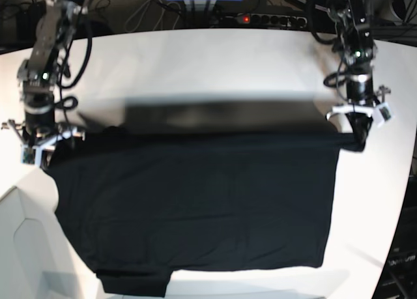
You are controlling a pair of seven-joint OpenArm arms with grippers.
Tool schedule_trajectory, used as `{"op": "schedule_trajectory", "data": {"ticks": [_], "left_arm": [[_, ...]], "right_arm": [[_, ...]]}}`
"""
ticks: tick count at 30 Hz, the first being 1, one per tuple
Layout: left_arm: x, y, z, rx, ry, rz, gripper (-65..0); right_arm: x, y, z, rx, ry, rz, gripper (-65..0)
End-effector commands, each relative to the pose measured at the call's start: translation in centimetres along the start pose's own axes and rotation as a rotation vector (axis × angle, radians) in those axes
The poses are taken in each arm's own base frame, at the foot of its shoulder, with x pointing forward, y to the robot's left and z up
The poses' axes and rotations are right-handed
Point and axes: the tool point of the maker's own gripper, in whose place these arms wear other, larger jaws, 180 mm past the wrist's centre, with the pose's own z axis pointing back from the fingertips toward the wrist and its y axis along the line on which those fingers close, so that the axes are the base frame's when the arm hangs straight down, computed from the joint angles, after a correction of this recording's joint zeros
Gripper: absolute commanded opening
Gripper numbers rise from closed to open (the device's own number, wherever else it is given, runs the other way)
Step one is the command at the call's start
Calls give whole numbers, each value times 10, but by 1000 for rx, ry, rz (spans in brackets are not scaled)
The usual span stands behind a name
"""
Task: Fold the T-shirt properly
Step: 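Carry the lifted shoulder edge across the shirt toward the hem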
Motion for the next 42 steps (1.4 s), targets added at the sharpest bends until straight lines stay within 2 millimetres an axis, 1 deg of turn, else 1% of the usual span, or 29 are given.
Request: {"op": "schedule_trajectory", "data": {"ticks": [1, 3, 4, 6, 10, 13, 17, 21, 22, 24, 26, 28, 30, 31, 32, 35, 37, 38, 40, 42], "left_arm": [[22, -1, -5, -2, -69, -12, -650], [32, -7, -17, -10, -83, 4, -650], [36, -12, -25, -15, -70, 16, -650], [45, -19, -39, -22, -54, 37, -650], [60, -30, -62, -36, -42, 74, -650], [71, -35, -81, -40, -45, 104, -650], [75, -37, -101, -35, -27, 140, -650], [67, -37, -114, -26, 2, 168, -650], [63, -40, -118, -32, 12, 168, -650], [49, -49, -122, -49, 51, 151, -650], [39, -55, -125, -61, 79, 144, -650], [39, -61, -129, -70, 84, 144, -650], [33, -59, -131, -60, 100, 151, -650], [30, -58, -132, -55, 107, 153, -650], [30, -58, -134, -55, 110, 158, -650], [27, -57, -138, -48, 121, 166, -650], [23, -56, -139, -44, 138, 167, -650], [25, -57, -140, -45, 136, 169, -649], [28, -57, -142, -44, 131, 171, -606], [28, -57, -142, -44, 131, 171, -500]], "right_arm": [[22, -2, -5, -3, -58, 7, -650], [34, 5, -20, 21, -65, 20, -650], [38, 12, -29, 40, -68, 22, -650], [47, 17, -44, 56, -71, 27, -650], [54, 27, -72, 80, -50, 9, -650], [60, 29, -93, 87, -32, -15, -650], [64, 37, -115, 107, 0, -30, -650], [66, 40, -130, 116, 26, -47, -650], [67, 43, -133, 121, 32, -46, -650], [64, 46, -137, 129, 46, -45, -650], [65, 47, -140, 131, 29, -49, -650], [63, 48, -142, 133, 16, -52, -650], [56, 47, -146, 132, 24, -53, -650], [52, 43, -147, 126, 34, -50, -650], [47, 42, -149, 125, 44, -50, -650], [41, 41, -152, 125, 58, -51, -650], [41, 41, -152, 125, 59, -51, -650], [41, 41, -152, 125, 59, -49, -650], [41, 41, -152, 124, 64, -47, -644], [41, 41, -152, 123, 66, -48, -579]]}}
